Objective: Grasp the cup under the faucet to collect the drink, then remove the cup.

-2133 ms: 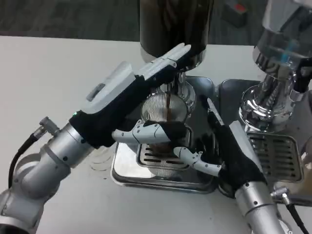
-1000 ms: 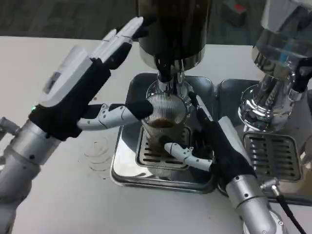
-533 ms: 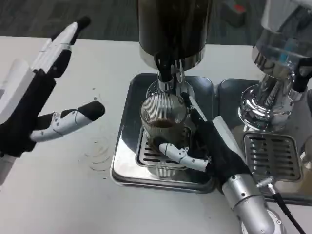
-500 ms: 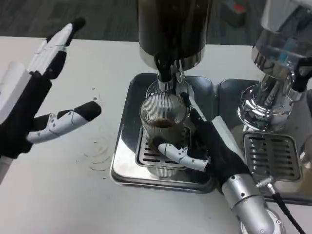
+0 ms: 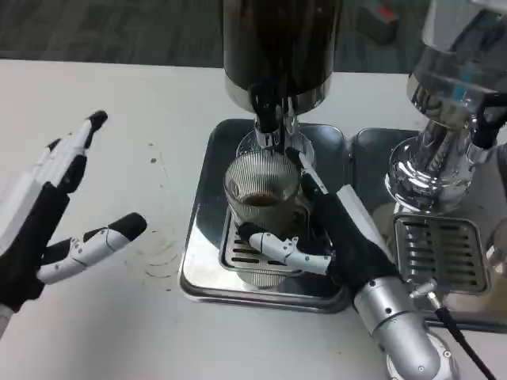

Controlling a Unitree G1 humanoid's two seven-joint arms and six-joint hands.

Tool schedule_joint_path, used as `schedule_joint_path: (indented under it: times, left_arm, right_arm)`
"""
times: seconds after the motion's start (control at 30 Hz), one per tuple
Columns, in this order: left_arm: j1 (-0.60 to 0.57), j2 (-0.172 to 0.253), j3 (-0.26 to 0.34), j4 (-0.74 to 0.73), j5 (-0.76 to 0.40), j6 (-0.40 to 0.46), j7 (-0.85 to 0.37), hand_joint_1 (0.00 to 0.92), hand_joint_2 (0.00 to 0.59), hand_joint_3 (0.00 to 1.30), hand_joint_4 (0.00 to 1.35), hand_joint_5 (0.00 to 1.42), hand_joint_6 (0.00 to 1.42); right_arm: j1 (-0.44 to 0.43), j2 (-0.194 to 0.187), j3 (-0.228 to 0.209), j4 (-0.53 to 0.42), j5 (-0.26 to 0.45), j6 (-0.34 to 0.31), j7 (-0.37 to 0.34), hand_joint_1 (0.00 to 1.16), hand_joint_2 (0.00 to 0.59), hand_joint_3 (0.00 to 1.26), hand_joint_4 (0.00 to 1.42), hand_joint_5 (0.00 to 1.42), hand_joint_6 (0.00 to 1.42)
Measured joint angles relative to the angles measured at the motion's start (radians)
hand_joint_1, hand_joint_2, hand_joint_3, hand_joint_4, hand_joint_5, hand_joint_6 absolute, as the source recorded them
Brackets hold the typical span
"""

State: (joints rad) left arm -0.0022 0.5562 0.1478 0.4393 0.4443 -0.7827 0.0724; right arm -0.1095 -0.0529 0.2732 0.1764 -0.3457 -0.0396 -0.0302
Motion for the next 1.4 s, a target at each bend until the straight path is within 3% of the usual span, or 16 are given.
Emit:
schedule_joint_path:
  times: [0.37, 0.77, 1.4]
  left_arm:
    - [-0.002, -0.002, -0.088, 0.108, 0.02, 0.006, 0.045, 0.0, 0.116, 0.0, 0.0, 0.02, 0.0]
    - [0.003, 0.005, -0.109, 0.172, 0.015, 0.006, 0.059, 0.0, 0.126, 0.0, 0.0, 0.02, 0.0]
    - [0.005, 0.013, -0.131, 0.171, 0.011, 0.006, 0.059, 0.0, 0.138, 0.02, 0.0, 0.02, 0.0]
  right_arm:
    - [-0.026, 0.028, -0.015, 0.063, 0.002, 0.009, -0.024, 0.72, 0.175, 0.0, 0.0, 0.0, 0.0]
    - [-0.049, 0.072, -0.02, 0.109, 0.002, 0.006, -0.071, 0.72, 0.177, 0.0, 0.0, 0.0, 0.01]
    - [-0.091, 0.098, -0.024, 0.176, 0.024, -0.023, -0.085, 0.76, 0.19, 0.0, 0.0, 0.04, 0.14]
